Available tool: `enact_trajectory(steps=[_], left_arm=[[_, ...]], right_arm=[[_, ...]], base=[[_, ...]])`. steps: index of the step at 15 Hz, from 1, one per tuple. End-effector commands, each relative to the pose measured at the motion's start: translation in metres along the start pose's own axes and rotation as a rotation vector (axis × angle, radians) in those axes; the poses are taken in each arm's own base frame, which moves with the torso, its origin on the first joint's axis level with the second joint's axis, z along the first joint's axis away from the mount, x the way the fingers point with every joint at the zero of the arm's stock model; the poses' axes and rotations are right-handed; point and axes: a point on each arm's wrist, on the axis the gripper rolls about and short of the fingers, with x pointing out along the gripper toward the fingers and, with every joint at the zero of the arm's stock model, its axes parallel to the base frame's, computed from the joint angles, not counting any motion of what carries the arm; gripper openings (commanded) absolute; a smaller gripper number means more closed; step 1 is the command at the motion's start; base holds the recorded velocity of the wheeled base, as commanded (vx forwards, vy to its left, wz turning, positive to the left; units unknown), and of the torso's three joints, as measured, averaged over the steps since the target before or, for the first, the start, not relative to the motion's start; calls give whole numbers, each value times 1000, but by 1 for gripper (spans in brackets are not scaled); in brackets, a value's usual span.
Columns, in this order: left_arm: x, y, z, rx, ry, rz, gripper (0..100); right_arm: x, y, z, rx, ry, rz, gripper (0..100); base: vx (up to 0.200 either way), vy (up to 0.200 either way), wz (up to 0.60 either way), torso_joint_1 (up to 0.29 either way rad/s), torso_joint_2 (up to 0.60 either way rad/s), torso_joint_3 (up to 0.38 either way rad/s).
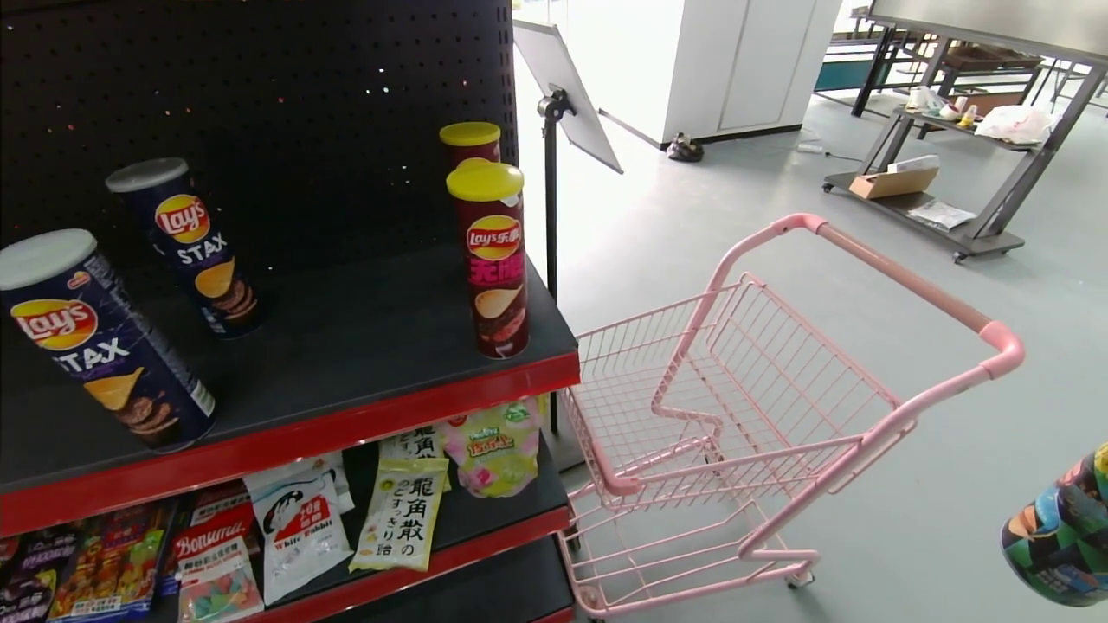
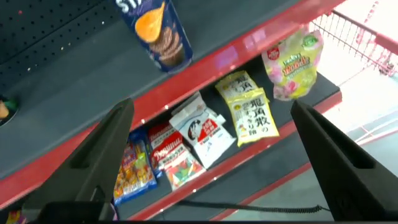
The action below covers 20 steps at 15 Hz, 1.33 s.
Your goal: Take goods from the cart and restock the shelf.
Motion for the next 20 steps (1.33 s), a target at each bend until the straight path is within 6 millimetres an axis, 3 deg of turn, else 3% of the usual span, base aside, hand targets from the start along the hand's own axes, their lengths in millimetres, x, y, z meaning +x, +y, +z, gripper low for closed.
enact_trajectory(steps=[1, 10, 13, 20], left_arm=[[0, 0, 0, 1, -3, -5, 100], [-2, -1, -2, 1, -12, -3, 100], [-1, -1, -2, 1, -12, -3, 100], [-1, -1, -2, -1, -9, -4, 100]], right_arm=[[0, 0, 0, 0, 1, -2, 0], [1, 1, -6, -6, 15, -1, 0], [0, 2, -8, -5, 15, -1, 0], [-8, 4, -17, -4, -6, -2, 0]], base=[[0, 0, 0, 0, 0, 0], [0, 0, 600, 2, -1, 2], [0, 0, 0, 0, 0, 0], [0, 200, 0, 6, 2, 2]])
